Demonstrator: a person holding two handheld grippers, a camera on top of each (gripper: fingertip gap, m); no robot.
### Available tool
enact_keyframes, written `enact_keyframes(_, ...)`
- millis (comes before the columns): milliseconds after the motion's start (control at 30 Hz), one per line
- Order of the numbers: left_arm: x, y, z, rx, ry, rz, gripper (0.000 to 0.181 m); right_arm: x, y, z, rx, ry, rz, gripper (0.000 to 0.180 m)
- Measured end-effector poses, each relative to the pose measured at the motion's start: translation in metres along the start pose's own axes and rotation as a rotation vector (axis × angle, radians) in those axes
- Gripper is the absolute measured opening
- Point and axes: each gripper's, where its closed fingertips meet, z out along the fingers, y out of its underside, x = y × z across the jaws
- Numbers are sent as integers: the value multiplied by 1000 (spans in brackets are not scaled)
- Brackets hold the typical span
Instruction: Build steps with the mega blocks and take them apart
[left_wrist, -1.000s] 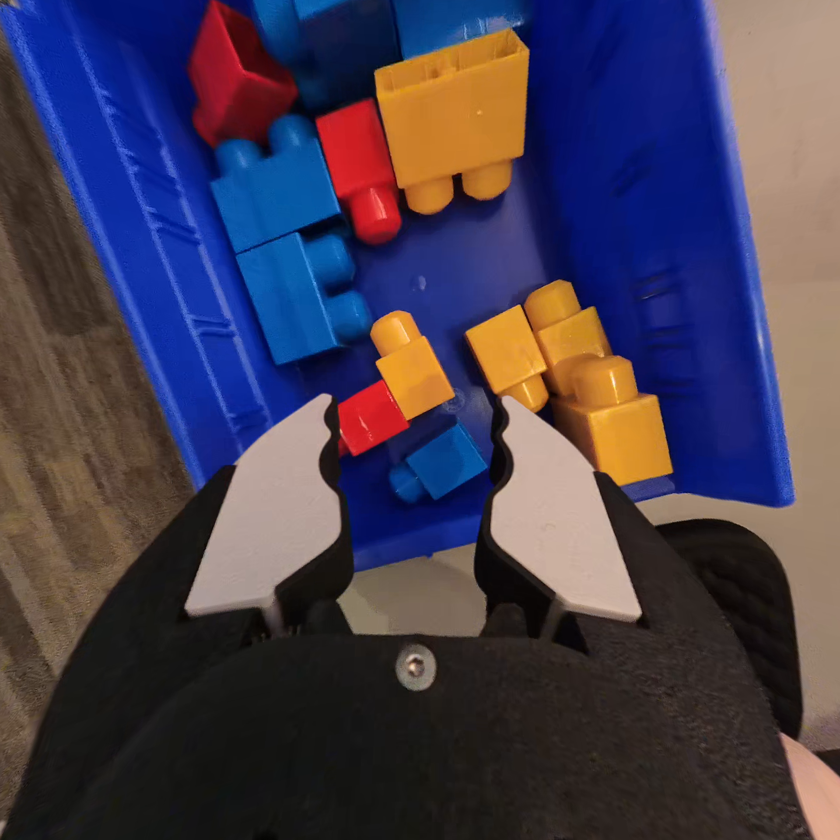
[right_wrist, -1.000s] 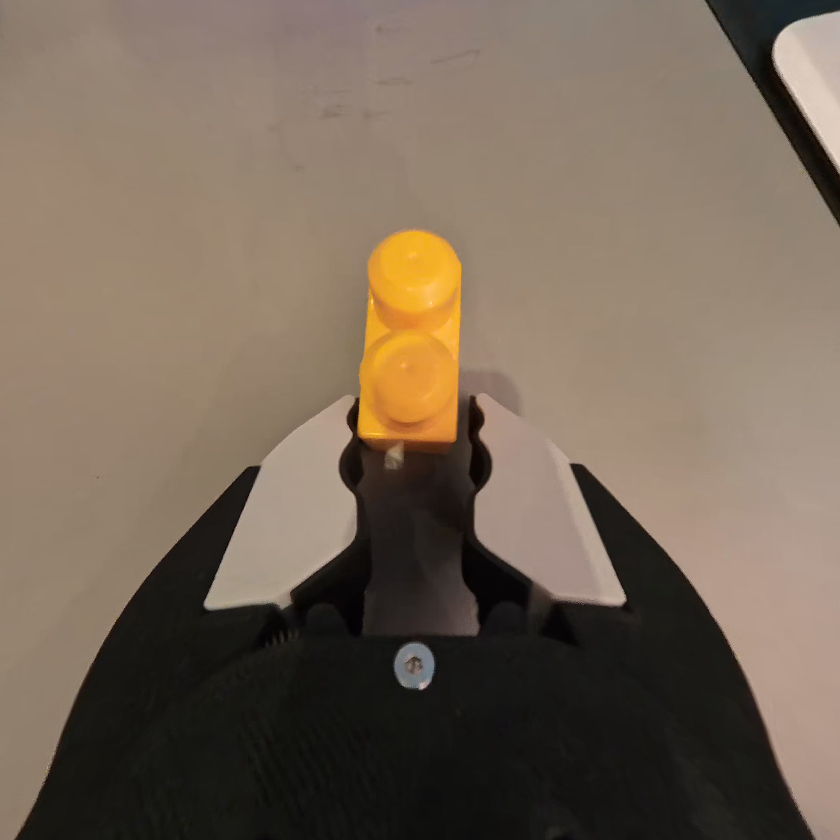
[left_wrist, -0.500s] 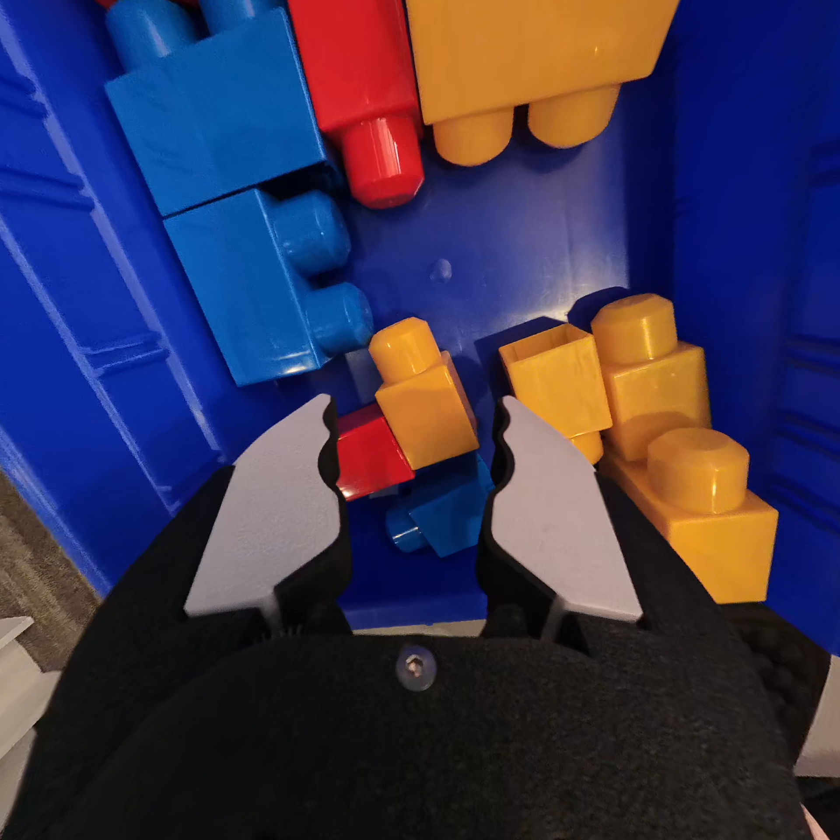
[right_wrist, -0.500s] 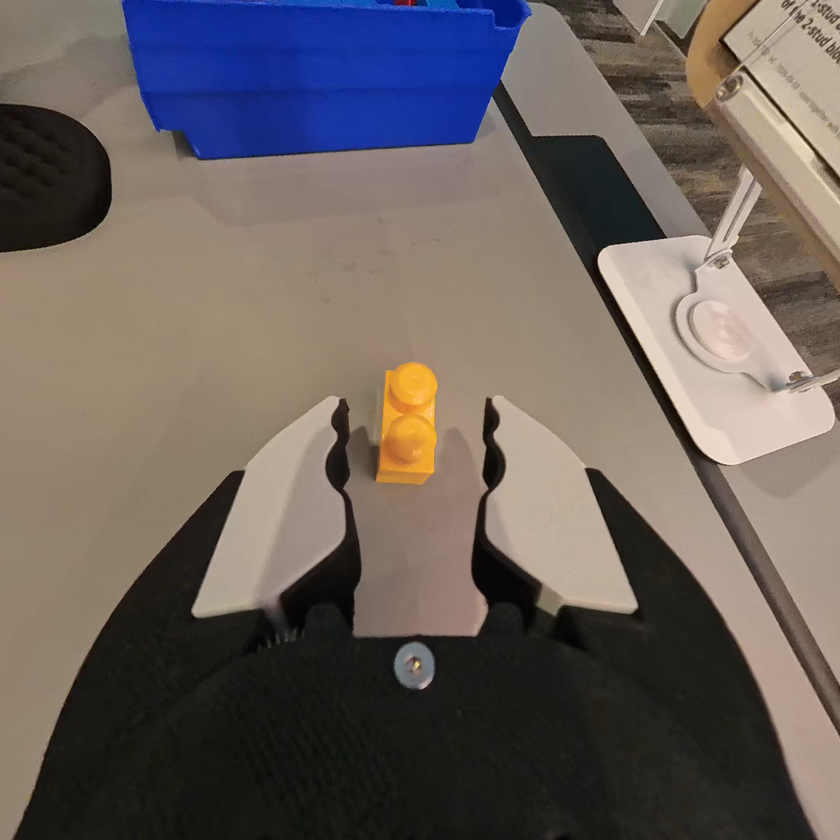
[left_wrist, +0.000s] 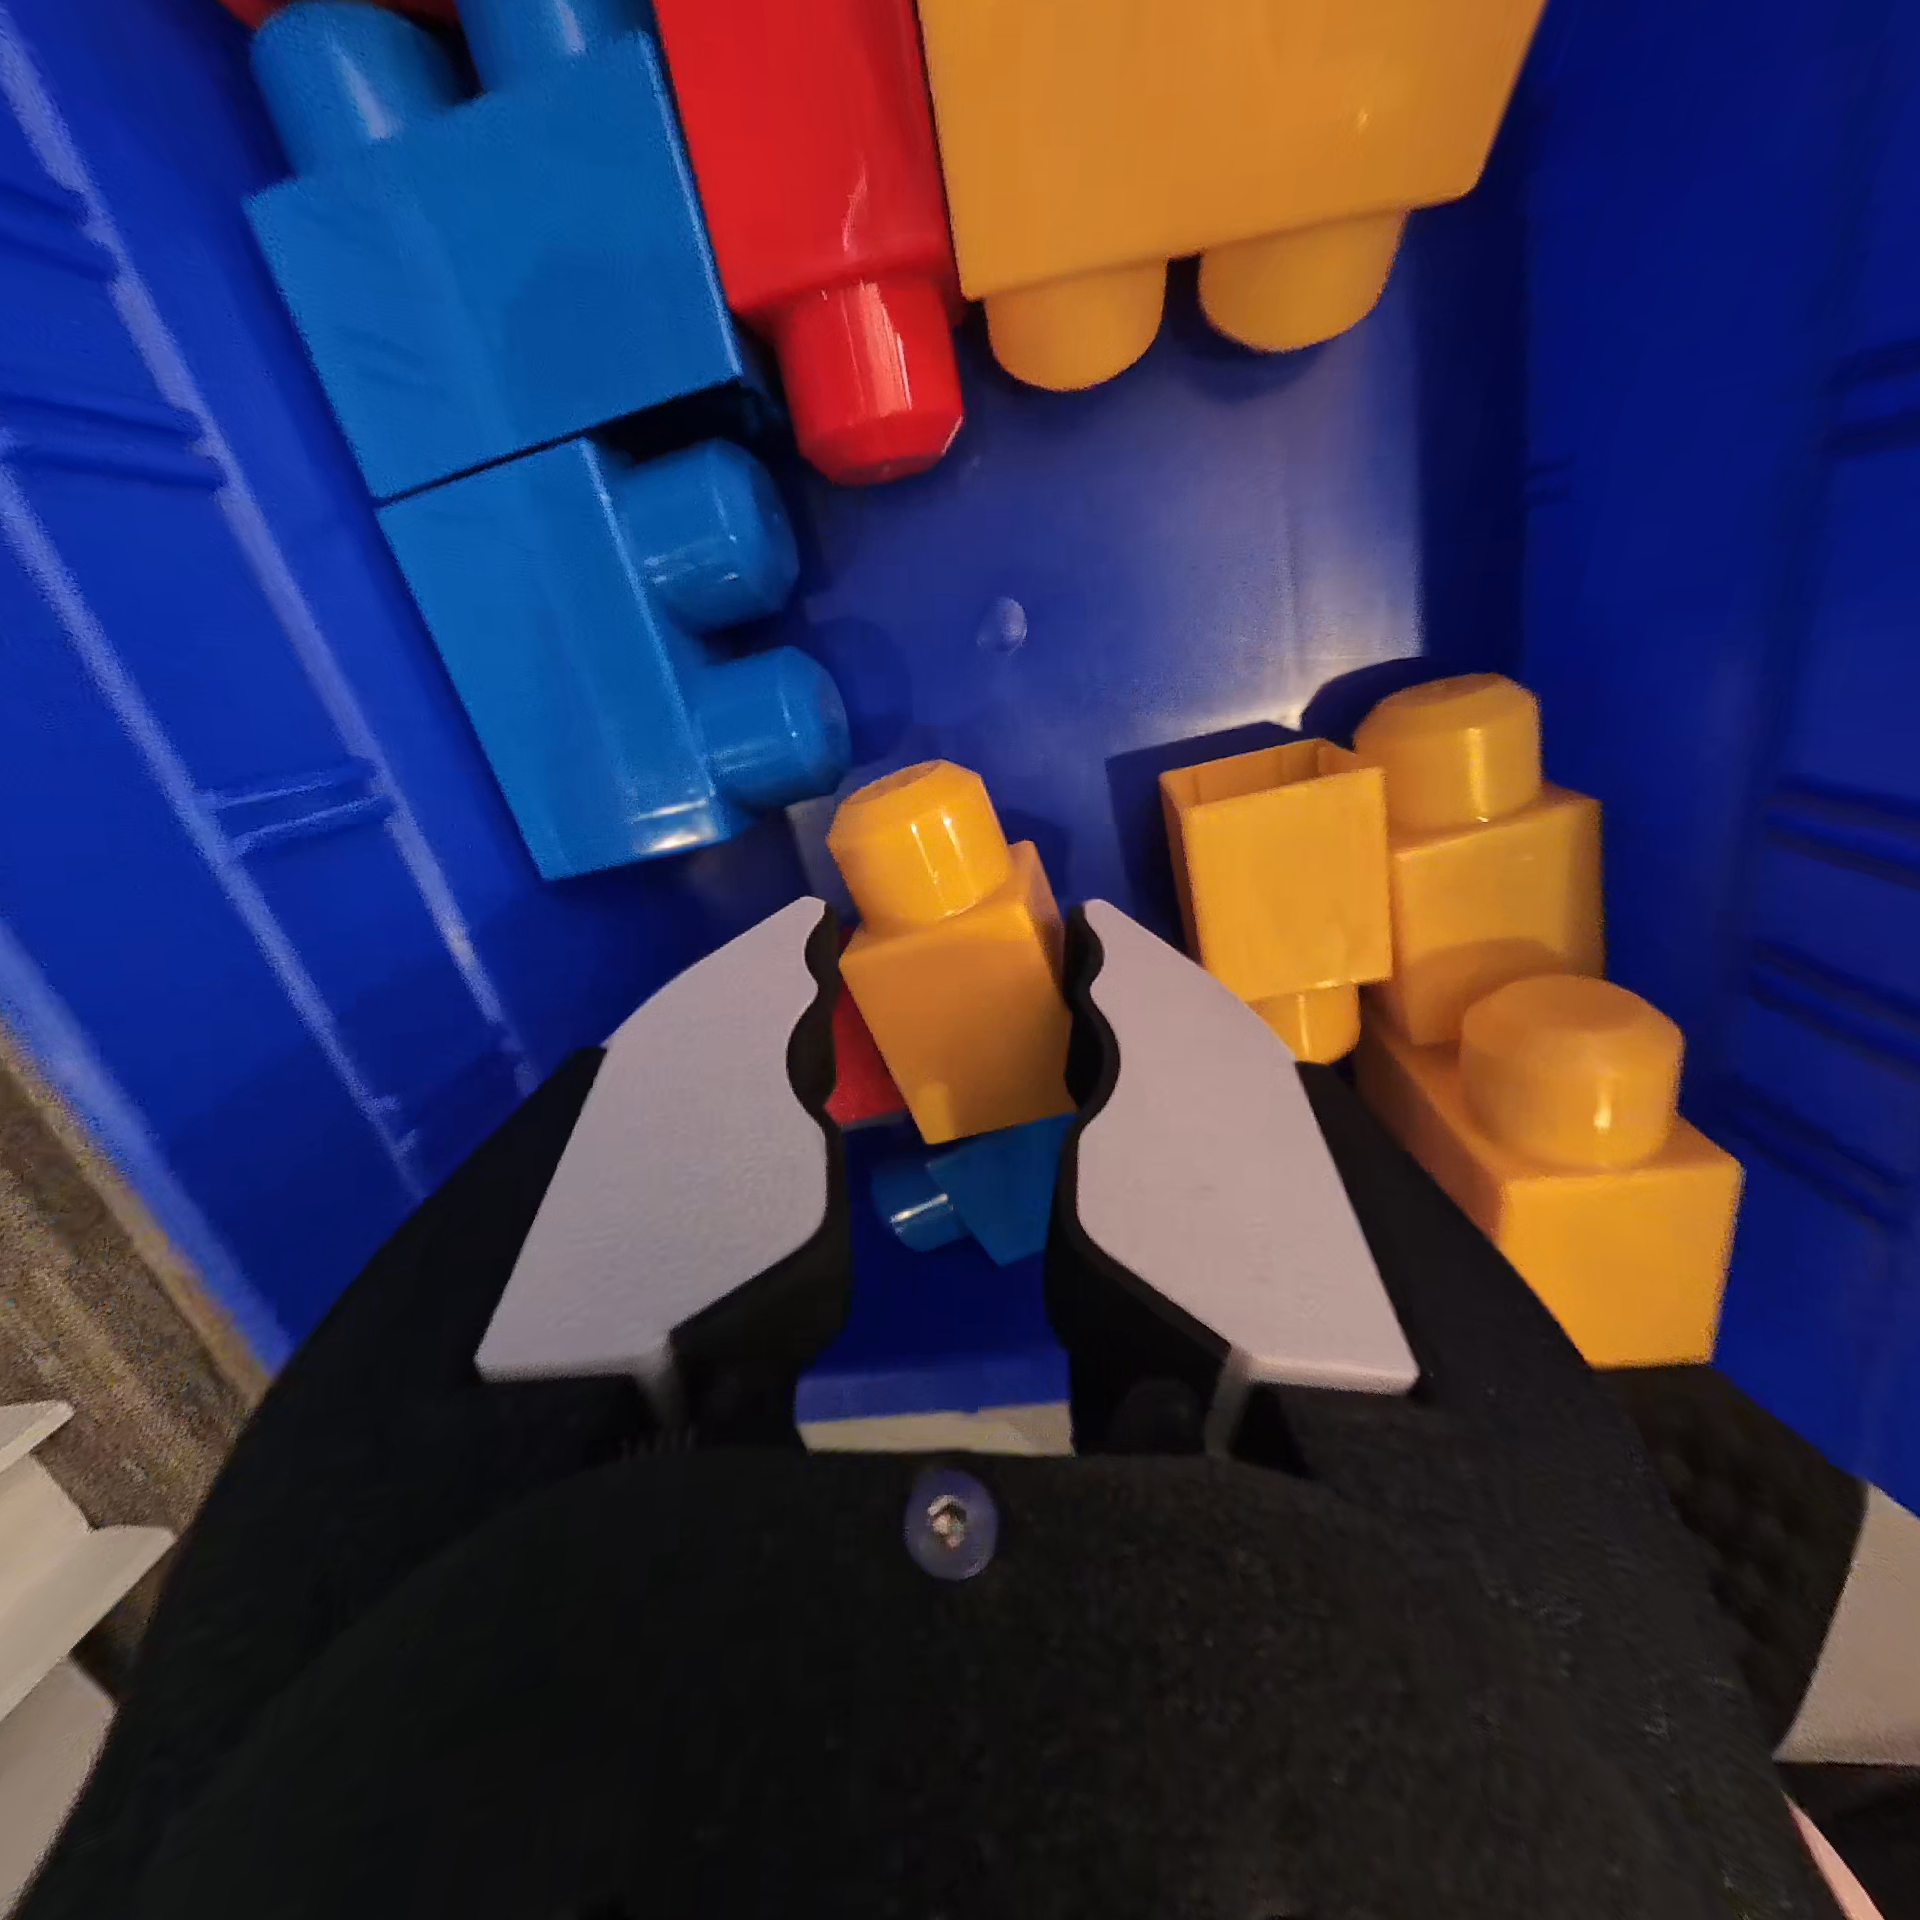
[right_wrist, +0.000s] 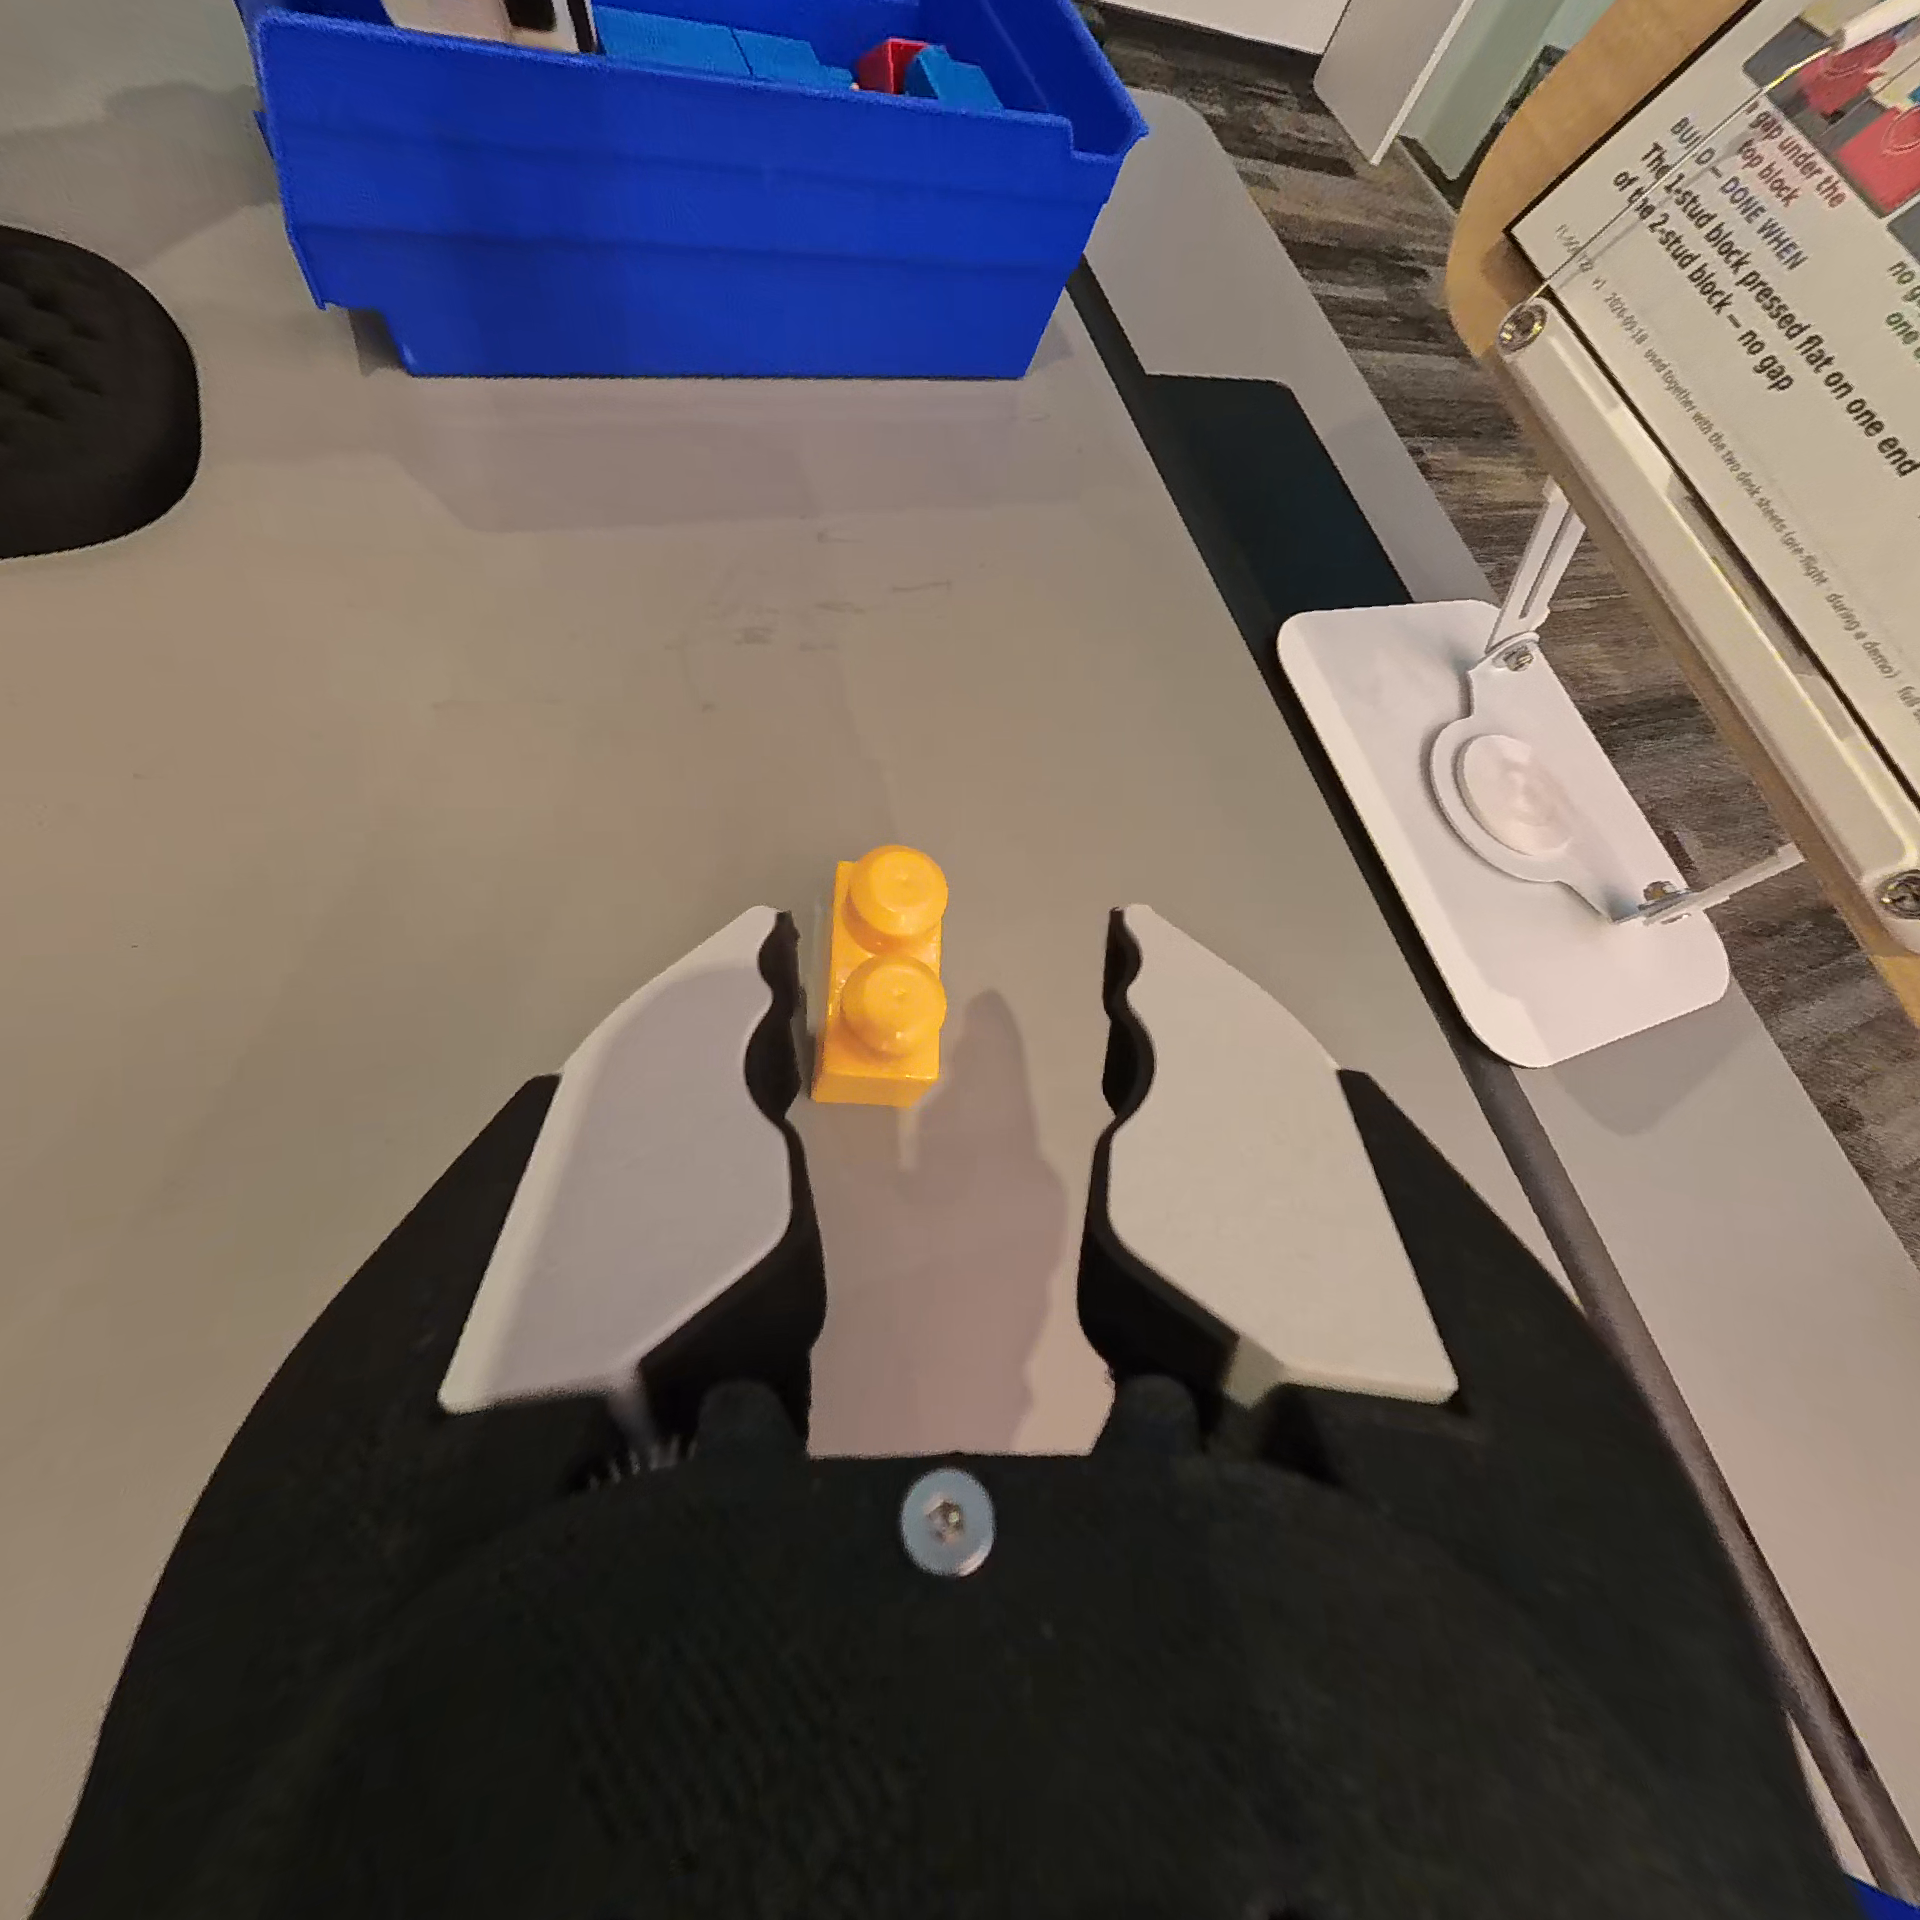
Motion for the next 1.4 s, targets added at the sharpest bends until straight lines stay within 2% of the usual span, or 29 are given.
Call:
enact_keyframes(100, 1, -9, -34, 115, -21, -10, 42, 3, 0, -2, 2, 8, 0, 58)
enact_keyframes(200, 27, -36, -87, 365, 40, 48, 42, 6, -4, -7, 19, 24, -4, 58)
enact_keyframes(267, 78, -58, -130, 579, 198, 186, 41, 9, -10, -13, 44, 33, -5, 58)
enact_keyframes(367, 180, -74, -189, 868, 416, 567, 41, 4, -28, -28, 136, -11, 0, 57)
enact_keyframes(433, 245, -72, -205, 951, 549, 763, 41, -11, -48, -43, 249, -110, -2, 56)
enact_keyframes(600, 359, -61, -200, 915, 847, 938, 41, -29, -87, -83, 484, -247, 49, 47)
enact_keyframes(733, 393, -50, -183, 874, 881, 1028, 41, -32, -87, -86, 475, -303, 101, 47)
enact_keyframes(867, 401, -45, -195, 912, 959, 1032, 41, -39, -71, -74, 355, -354, 97, 47)
enact_keyframes(967, 401, -35, -200, 966, 960, 1111, 40, -51, -61, -67, 301, -439, 113, 47)
enact_keyframes(1067, 401, -33, -192, 949, 889, 1157, 40, -62, -61, -64, 291, -543, 167, 37)
enact_keyframes(1400, 399, -50, -179, 950, 798, 1087, 40, -55, -48, -51, 219, -575, 319, 29)
